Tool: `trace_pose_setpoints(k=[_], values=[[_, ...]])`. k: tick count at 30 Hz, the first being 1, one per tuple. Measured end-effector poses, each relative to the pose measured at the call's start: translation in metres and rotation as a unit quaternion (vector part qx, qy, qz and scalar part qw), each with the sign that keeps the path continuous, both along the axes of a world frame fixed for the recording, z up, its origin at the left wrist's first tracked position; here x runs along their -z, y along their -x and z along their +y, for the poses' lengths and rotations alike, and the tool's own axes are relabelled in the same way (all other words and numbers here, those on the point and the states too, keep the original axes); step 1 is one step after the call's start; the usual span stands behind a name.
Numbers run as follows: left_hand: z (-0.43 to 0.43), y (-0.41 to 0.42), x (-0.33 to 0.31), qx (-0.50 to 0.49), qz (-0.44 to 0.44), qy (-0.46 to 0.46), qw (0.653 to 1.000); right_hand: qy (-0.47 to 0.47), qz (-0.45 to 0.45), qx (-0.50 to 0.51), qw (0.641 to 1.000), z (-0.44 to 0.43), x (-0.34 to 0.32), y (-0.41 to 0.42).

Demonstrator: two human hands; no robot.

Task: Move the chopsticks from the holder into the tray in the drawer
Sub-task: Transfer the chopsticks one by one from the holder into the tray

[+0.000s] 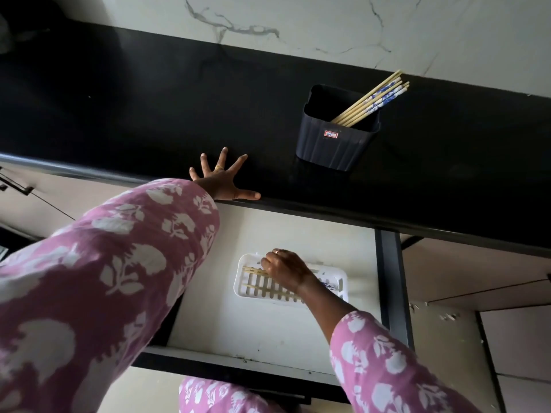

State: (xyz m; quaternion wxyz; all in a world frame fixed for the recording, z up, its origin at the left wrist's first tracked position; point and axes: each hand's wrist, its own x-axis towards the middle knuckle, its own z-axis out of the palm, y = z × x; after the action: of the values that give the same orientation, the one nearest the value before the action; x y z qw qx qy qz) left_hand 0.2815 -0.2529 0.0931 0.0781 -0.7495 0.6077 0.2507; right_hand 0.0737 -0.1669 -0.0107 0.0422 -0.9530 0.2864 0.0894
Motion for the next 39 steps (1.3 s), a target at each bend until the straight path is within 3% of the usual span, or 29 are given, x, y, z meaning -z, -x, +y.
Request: trace_pose_setpoints(k=[6, 11, 17, 20, 23, 25, 29, 35, 39], values=[[0.003, 0.0, -0.002, 0.007, -0.004, 0.0, 1.0, 0.161, -0.136, -0.015, 0.977, -0.03, -0.044, 0.028], [0.005, 0.0, -0.003, 0.01, -0.005, -0.004, 1.0, 0.266, -0.245, -0.008, 0.932, -0.067, -0.086, 0.037], [0.004, 0.0, -0.006, 0.012, 0.002, -0.004, 1.0, 0.384, -0.34, 0.092, 0.853, -0.117, -0.149, 0.049], [0.003, -0.001, -0.006, 0.012, 0.006, -0.006, 1.0, 0.4, -0.374, 0.18, 0.817, -0.141, -0.172, 0.061], [0.002, -0.001, -0.005, 0.011, 0.009, -0.008, 1.0, 0.366, -0.403, 0.295, 0.785, -0.16, -0.188, 0.072], [0.002, -0.001, -0.005, 0.009, 0.012, -0.009, 1.0, 0.28, -0.415, 0.402, 0.766, -0.17, -0.198, 0.076], [0.0, -0.001, -0.004, 0.006, 0.01, -0.012, 1.0, 0.155, -0.46, 0.578, 0.656, -0.198, -0.21, 0.087], [-0.001, 0.0, -0.003, 0.0, 0.009, -0.015, 1.0, 0.031, -0.502, 0.618, 0.605, -0.237, -0.202, 0.089], [-0.003, -0.001, -0.003, -0.003, 0.01, -0.019, 1.0, -0.028, -0.559, 0.656, 0.506, -0.256, -0.199, 0.09]])
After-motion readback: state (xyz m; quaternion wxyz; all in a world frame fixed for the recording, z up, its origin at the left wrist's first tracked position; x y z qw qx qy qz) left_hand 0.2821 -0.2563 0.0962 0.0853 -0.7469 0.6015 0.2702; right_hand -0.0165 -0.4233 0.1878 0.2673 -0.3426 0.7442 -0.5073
